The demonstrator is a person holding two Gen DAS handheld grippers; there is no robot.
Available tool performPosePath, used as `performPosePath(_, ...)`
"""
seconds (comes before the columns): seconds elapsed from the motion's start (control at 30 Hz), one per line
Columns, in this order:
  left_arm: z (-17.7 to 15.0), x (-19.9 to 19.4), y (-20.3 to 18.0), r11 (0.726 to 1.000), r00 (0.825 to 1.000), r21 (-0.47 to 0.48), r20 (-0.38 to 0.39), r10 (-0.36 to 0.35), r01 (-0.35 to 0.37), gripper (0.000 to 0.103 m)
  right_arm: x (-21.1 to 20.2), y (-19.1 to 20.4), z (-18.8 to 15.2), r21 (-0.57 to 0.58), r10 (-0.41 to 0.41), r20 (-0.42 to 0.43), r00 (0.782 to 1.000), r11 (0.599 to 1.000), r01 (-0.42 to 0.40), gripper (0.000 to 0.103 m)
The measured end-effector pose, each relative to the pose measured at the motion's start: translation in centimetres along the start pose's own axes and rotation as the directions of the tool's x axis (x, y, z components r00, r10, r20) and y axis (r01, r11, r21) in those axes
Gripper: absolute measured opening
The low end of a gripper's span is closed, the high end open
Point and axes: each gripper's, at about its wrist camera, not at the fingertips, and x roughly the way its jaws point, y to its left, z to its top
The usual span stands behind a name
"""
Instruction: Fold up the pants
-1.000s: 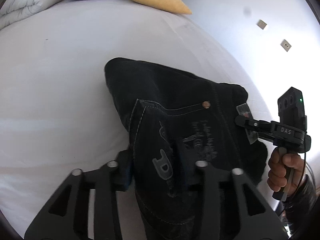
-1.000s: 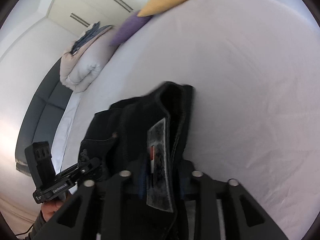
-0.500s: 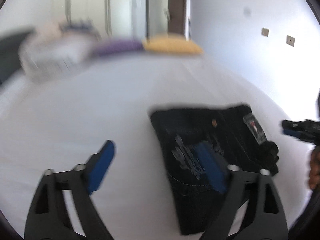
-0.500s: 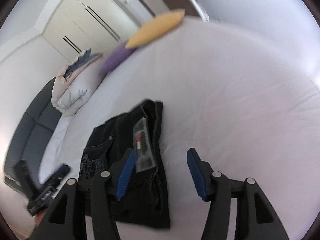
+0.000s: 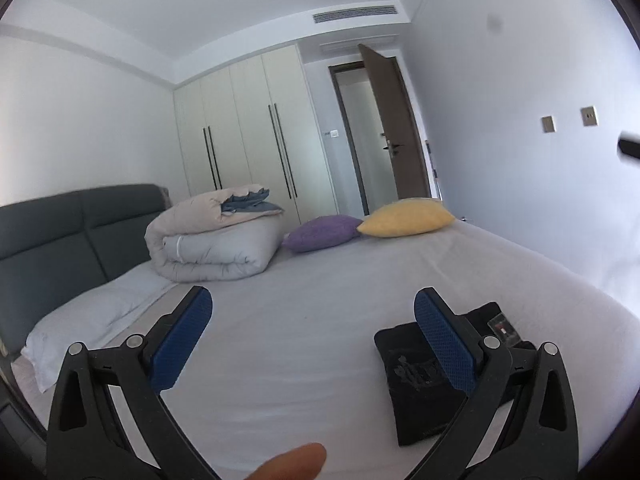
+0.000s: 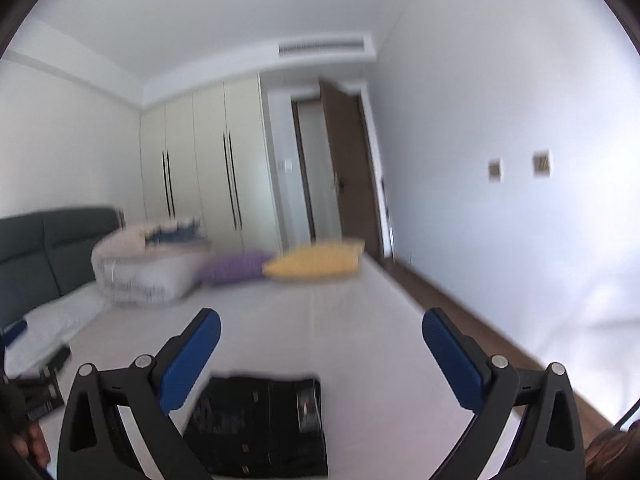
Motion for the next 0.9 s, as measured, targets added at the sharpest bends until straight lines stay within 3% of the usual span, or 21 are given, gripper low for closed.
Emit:
performPosePath(0.13, 0.7, -2.0, 2.0, 0.999, 0.998, -0.047, -0.055, 0.02, -0.022, 0.103, -3.1, 1.4, 2.7, -0.037, -0.037, 0.091, 0.995, 0.999, 0.04, 0.103)
performPosePath(0.3, -0.5, -2.6, 3.0, 0.994, 0.981, -0.112, -0.192, -0.03, 0.008, 0.103, -4.3, 2.8, 2.5, -0.101, -0.033, 0.088, 0.996, 0.994, 0.041, 0.103)
performPosePath(0.43, -3.0, -2.1, 2.2, 0.989, 0.948, -0.14, -0.308, -0.085, 0.044, 0.103, -2.2, 3.0, -0.5, -0.083, -0.031, -0.117, 0.993, 0.996, 0.021, 0.103)
performPosePath(0.57, -5.9, -0.7, 0.8, 0.979, 0.907, -0.187, -0.395, -0.147, 0.078, 0.103, -0.3, 2.5, -4.1, -0.055, -0.066, -0.3, 0.952, 0.997, 0.052, 0.103)
performPosePath(0.63, -6.9, -0.2, 0.4, 0.978, 0.894, -0.191, -0.422, -0.154, 0.078, 0.103, 0.9, 2.1, -6.1, -0.031, -0.079, -0.408, 0.909, 0.997, 0.073, 0.103)
performPosePath(0.73, -7.9, 1.0, -0.3, 0.979, 0.885, -0.187, -0.439, -0.153, 0.077, 0.103, 1.9, 2.0, -8.5, -0.031, -0.083, -0.5, 0.862, 0.997, 0.077, 0.103)
performPosePath(0.9, -10.1, 2.6, -1.2, 0.976, 0.858, -0.198, -0.482, -0.176, 0.089, 0.103, 2.0, 2.8, -10.5, -0.057, -0.091, -0.542, 0.836, 0.996, 0.072, 0.103)
